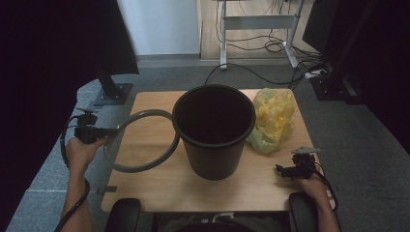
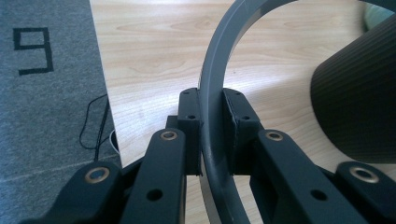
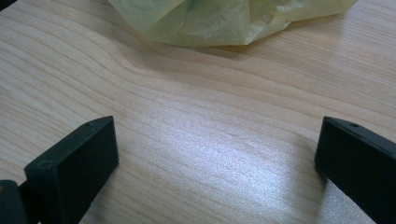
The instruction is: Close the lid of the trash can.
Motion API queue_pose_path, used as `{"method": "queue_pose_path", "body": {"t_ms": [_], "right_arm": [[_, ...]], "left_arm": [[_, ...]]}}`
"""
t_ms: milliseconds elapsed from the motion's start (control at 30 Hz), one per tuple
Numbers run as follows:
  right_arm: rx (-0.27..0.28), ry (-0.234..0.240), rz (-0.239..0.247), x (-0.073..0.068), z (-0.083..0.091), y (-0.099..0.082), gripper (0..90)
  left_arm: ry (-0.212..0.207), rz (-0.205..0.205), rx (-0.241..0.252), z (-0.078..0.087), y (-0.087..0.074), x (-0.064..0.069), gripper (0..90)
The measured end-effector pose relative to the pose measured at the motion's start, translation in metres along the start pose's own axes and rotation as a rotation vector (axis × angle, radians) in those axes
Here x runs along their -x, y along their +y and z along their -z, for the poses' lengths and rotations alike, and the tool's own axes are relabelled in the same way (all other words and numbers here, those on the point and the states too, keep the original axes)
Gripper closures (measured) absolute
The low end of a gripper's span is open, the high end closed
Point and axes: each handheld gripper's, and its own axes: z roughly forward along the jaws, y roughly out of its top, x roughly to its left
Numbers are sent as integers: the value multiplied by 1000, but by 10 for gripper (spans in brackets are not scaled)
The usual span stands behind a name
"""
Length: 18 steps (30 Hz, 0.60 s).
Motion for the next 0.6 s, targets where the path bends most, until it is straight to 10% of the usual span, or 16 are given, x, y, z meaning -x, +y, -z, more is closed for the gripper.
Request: {"method": "queue_pose_path", "body": {"t_ms": [600], "right_arm": [[0,0,0,0,0,0,0]], "left_arm": [[3,16,7,33,17,-4,786]]}}
